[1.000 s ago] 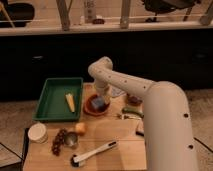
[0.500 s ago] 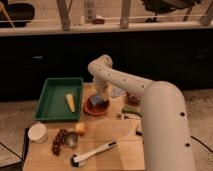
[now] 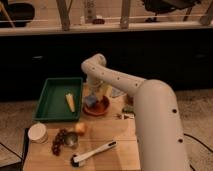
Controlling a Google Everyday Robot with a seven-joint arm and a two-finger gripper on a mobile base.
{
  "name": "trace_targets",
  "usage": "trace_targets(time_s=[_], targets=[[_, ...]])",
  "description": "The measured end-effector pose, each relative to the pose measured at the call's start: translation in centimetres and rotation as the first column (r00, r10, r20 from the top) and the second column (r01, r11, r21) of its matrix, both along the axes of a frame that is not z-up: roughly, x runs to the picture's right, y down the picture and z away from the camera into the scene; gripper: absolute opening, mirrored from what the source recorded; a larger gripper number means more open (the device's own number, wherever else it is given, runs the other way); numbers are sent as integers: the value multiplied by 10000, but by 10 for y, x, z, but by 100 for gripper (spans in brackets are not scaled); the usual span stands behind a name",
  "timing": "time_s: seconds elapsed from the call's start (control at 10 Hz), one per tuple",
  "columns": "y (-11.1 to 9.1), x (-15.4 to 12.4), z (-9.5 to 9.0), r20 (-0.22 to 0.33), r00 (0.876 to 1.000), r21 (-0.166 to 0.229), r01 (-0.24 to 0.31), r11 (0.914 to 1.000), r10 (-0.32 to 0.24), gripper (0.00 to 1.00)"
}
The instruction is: Wipe red bowl with sponge
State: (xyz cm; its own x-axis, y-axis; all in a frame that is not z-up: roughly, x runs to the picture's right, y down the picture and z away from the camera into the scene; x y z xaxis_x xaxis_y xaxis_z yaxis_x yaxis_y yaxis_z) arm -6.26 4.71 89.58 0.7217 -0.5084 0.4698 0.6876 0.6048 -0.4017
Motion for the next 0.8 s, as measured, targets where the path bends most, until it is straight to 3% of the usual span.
trace_targets(time_s=[0.2, 0.4, 0.8], targets=[[12, 1, -15, 189, 9998, -112, 117, 9999, -115, 5], [30, 14, -35, -6, 9995, -212, 306, 9993, -306, 5], [24, 62, -49, -892, 9957, -76, 243, 9997, -249, 5]])
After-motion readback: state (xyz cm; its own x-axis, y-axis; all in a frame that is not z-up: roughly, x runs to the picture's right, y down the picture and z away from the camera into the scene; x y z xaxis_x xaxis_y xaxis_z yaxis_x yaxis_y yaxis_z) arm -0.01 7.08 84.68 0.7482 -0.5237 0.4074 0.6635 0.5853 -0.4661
